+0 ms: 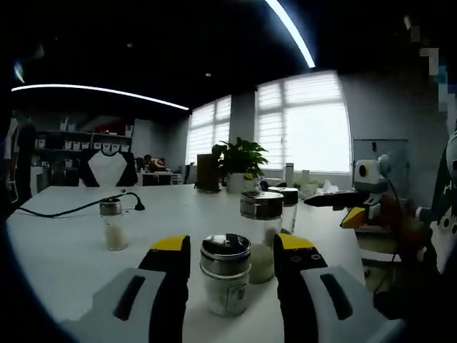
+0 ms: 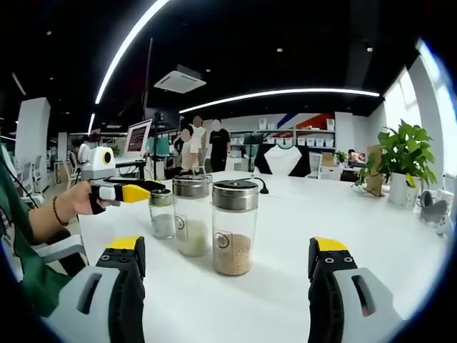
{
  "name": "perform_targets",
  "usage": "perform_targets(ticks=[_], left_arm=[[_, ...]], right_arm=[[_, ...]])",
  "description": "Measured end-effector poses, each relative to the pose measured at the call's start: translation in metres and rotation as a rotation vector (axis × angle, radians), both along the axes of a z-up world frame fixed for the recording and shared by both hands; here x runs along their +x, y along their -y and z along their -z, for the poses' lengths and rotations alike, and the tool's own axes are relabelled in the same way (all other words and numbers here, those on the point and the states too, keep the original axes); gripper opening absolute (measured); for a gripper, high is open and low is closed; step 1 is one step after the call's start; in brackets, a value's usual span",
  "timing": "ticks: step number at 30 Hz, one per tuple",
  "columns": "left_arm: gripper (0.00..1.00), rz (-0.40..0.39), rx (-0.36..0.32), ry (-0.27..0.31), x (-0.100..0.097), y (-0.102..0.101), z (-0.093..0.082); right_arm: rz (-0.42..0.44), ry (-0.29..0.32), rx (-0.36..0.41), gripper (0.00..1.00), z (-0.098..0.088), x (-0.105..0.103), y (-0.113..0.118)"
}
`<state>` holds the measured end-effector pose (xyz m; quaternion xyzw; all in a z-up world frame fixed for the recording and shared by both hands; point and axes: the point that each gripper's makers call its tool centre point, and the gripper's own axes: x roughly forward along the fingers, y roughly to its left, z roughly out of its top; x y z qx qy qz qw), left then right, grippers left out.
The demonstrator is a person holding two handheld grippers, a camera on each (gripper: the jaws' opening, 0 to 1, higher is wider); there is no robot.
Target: Rotate the seasoning bottle until the label or dispensing opening points toward the visible target arrow and the bottle remains upright within the marked orientation range
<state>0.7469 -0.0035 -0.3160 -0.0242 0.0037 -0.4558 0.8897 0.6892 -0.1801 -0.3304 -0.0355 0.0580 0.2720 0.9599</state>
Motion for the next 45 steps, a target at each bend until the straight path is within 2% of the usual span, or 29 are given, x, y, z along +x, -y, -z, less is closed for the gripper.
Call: perform_targets(ticks=[4,7,11,15,18,21,22,24,27,33,37,42,45], left_arm=[[0.65,0.042,0.006,-0.027,0.004,-0.001,0.000],[0.64,0.085,0.014,-0.016,0.005,0.000,-0.002],[0.73,0.184,0.032,0.031,0.000,0.005,-0.010],[0.90,0.248,0.045,0.105,-0.004,0.009,-0.017],[0.92,0.326,0.026,0.096,-0.012,0.013,-0.019],[0.97,0.361,0.022,0.085,-0.011,0.013,-0.018],[0.96,0.360,0.054,0.060,-0.008,0.013,-0.011],[0.92,0.368,0.088,0.061,-0.006,0.012,-0.005],[0.90,0.381,0.083,0.038,-0.001,0.010,-0.001],[0.78,0.454,0.079,0.028,-0.003,0.009,0.003],[0.68,0.501,0.026,0.005,-0.005,0.010,-0.003],[0.62,0.523,0.039,0.004,-0.002,0.011,-0.002],[0.55,0.553,0.017,-0.019,-0.003,0.012,-0.003]], right_arm=[[-0.015,0.002,-0.009,0.98,0.001,-0.001,-0.004],[-0.013,0.010,-0.012,0.98,-0.001,-0.004,-0.008],[-0.009,0.003,-0.011,0.98,0.000,-0.004,-0.008],[-0.007,0.001,-0.008,0.98,0.001,-0.003,-0.007],[-0.009,0.001,-0.011,0.98,0.002,-0.004,-0.008],[-0.010,0.002,-0.011,0.98,0.001,-0.004,-0.007],[-0.009,0.003,-0.010,0.98,0.001,-0.004,-0.007],[-0.007,0.004,-0.011,0.98,0.000,-0.004,-0.006],[-0.003,0.003,-0.011,0.98,0.001,-0.004,-0.005],[-0.002,0.003,-0.011,0.98,0.000,-0.003,-0.004],[-0.002,0.003,-0.012,0.98,0.000,-0.002,-0.004],[-0.002,0.003,-0.012,0.98,-0.001,-0.003,-0.003],[-0.001,0.004,-0.011,0.98,-0.001,-0.002,-0.003]])
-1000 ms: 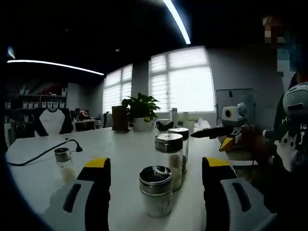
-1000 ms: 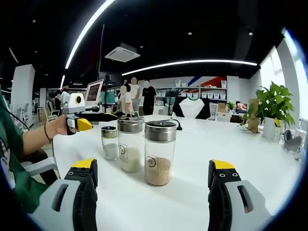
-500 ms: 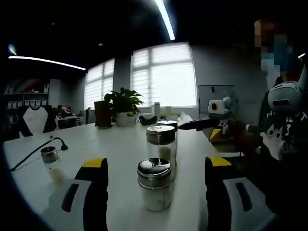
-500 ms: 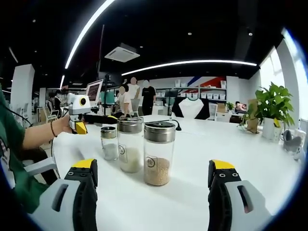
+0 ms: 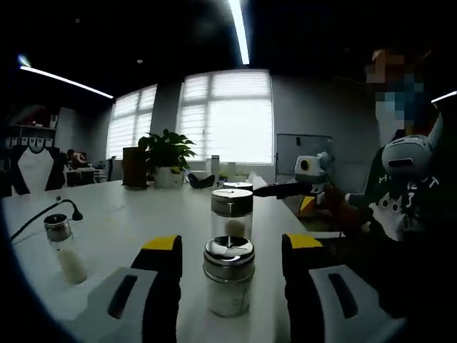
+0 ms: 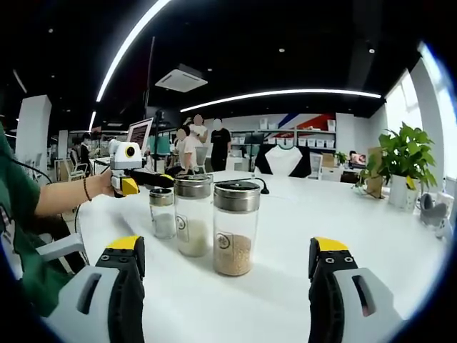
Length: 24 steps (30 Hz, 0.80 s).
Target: Rotate the seasoning bottle until the label or dispensing opening points toward the visible target arrow and the bottle remains upright within the marked orientation range
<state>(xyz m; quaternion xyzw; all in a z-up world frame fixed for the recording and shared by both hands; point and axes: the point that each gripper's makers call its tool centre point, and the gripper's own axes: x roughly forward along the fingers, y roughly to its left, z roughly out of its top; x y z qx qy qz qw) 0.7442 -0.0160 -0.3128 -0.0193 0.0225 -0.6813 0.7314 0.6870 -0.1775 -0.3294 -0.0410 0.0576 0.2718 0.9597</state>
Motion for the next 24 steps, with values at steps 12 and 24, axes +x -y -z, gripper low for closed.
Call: perform_targets(ticks=[12,24], left_arm=[[0.42,0.032,0.072,-0.040,-0.001,0.006,0.015],[0.32,0.026,0.088,-0.041,-0.003,0.007,0.021]], right_arm=[[0.003,0.000,0.000,0.98,0.000,0.001,0.002],[0.009,-0.003,0.002,0.97,0.001,0.002,0.004]])
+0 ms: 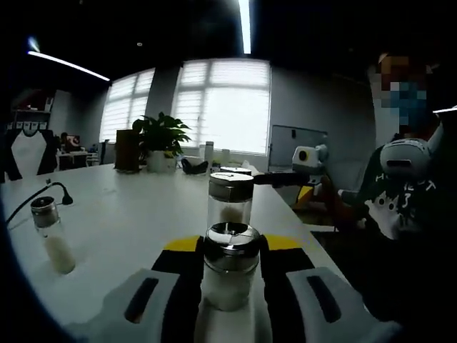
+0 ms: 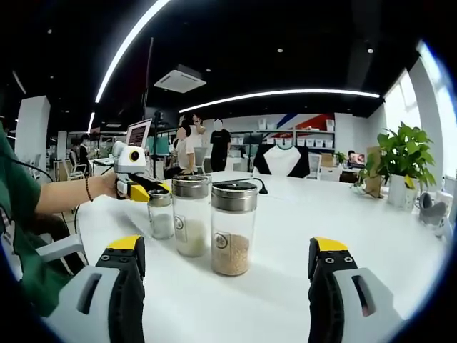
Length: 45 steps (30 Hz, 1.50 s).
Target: Rotate the seasoning bottle until the label or dispensing opening points toward the visible target arrow and the bottle remains upright within the marked orientation range
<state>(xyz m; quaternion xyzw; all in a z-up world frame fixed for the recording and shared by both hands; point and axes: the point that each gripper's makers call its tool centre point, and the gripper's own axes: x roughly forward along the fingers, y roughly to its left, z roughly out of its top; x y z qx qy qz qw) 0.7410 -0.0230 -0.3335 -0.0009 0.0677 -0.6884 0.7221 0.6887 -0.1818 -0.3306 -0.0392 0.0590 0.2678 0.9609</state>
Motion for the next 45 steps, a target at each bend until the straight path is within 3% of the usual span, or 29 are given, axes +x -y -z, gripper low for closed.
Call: perform_targets(ticks=[14,45], left_arm=[[0.32,-0.036,-0.001,0.008,0.003,-0.001,0.000],[0.32,-0.206,-0.039,-0.002,0.012,-0.002,-0.001]], right_arm=[[-0.003,0.000,0.002,0.97,-0.001,-0.001,-0.002],[0.002,-0.008,0.002,0.97,0.001,-0.001,-0.001]])
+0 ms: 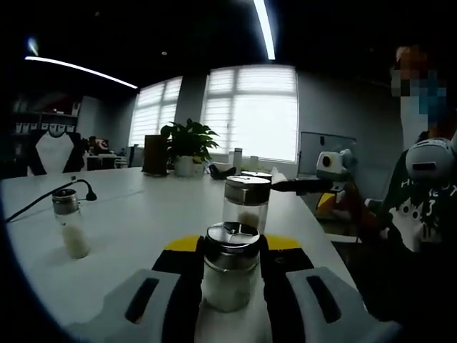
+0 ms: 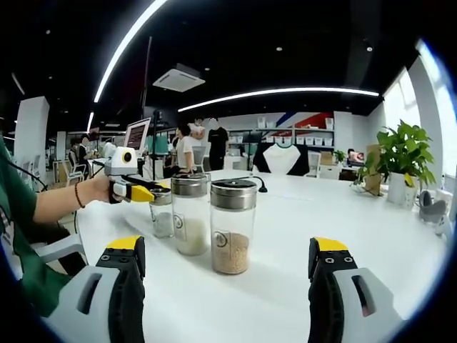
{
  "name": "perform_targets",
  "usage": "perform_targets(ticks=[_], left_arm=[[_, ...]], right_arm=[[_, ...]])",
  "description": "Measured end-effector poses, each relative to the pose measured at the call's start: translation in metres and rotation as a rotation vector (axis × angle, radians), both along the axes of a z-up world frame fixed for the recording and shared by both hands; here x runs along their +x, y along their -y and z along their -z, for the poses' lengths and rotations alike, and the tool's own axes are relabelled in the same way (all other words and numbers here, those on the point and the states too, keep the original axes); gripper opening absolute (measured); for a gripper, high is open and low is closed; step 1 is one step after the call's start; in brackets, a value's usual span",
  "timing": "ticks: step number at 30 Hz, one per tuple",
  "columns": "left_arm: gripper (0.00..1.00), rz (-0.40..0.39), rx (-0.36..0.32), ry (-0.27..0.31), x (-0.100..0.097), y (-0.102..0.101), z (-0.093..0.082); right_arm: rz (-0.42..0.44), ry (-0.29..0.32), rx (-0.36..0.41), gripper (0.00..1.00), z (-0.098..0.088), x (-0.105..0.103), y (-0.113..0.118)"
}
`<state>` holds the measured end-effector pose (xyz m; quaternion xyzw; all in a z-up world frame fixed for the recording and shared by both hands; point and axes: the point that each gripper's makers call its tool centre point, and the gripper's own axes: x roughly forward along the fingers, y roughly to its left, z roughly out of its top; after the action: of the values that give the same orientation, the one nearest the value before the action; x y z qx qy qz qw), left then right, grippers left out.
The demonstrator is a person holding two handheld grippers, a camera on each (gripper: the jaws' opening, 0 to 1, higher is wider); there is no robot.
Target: Rotate the seasoning bottle until the label or dispensing opening points toward the visible target arrow and the bottle remains upright within the marked orientation range
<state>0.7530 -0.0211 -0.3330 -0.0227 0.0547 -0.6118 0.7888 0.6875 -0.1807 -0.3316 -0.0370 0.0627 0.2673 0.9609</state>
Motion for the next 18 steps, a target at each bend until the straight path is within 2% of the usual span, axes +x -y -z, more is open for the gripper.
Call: perform_targets(ticks=[18], left_arm=[[0.32,-0.013,-0.008,0.010,0.0012,-0.0006,-0.0008]], right_arm=[[-0.001,-0.004,-0.001,0.97,0.0004,0.0028,0.0008]])
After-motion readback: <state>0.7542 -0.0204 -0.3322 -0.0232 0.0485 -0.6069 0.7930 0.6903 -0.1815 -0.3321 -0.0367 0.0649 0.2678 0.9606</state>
